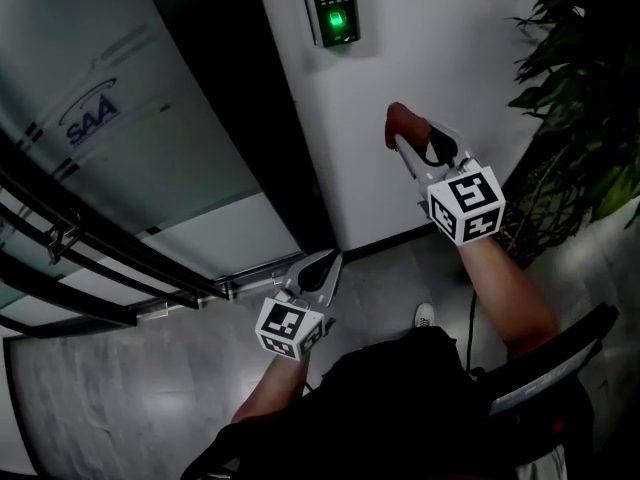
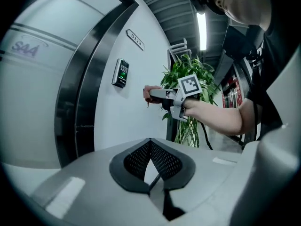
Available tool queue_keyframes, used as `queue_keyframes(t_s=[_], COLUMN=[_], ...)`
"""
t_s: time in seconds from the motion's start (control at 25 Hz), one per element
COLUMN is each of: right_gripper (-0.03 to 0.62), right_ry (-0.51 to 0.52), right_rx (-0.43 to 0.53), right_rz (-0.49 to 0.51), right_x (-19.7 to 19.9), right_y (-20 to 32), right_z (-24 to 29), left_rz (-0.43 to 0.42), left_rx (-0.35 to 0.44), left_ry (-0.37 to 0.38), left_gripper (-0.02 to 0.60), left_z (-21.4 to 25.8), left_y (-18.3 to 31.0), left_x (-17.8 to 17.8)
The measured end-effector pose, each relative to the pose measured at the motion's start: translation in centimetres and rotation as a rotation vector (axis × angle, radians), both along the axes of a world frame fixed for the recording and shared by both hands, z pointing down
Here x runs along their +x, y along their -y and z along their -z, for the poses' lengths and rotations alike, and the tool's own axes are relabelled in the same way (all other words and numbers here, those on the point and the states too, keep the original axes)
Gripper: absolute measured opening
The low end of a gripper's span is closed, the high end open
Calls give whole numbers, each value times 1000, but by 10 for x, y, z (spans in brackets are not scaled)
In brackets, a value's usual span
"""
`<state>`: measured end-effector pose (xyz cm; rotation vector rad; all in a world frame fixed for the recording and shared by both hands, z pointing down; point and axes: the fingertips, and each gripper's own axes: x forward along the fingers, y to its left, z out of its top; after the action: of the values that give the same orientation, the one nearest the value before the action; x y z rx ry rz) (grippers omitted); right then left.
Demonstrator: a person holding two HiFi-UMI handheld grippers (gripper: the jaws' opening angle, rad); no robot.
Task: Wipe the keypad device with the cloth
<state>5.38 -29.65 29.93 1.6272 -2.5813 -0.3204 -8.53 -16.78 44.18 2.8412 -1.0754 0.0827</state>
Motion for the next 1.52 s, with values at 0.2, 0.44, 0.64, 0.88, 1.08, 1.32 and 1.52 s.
queue_keyframes(t_s=[0.2, 0.44, 0.64, 0.88, 1.08, 1.32, 1.52], right_gripper=[141, 142, 142, 143, 142, 141, 142], right_ry=[28, -8, 42, 56, 60, 71, 79], right_rx=[-84, -92, -151, -206, -217, -223, -208], right_rz=[37, 95, 137, 197, 232, 249, 244], right_x=[9, 21, 39, 58, 67, 73, 78], right_y=[-65, -130, -170, -210, -241, -254, -256], right_z=[-47, -78, -94, -118, -127, -135, -130], left_rz=[-32, 22, 67, 110, 152, 166, 174], left_rx=[-1, 12, 0, -9, -2, 5, 11], left_ry=[-13, -27, -49, -43, -36, -20, -10], left_gripper=[15, 17, 17, 17, 16, 17, 15], left_z=[5, 8, 12, 7, 5, 7, 11], left_y=[-18, -31, -47, -78, -96, -111, -114], left_x=[18, 30, 52, 81, 92, 102, 104])
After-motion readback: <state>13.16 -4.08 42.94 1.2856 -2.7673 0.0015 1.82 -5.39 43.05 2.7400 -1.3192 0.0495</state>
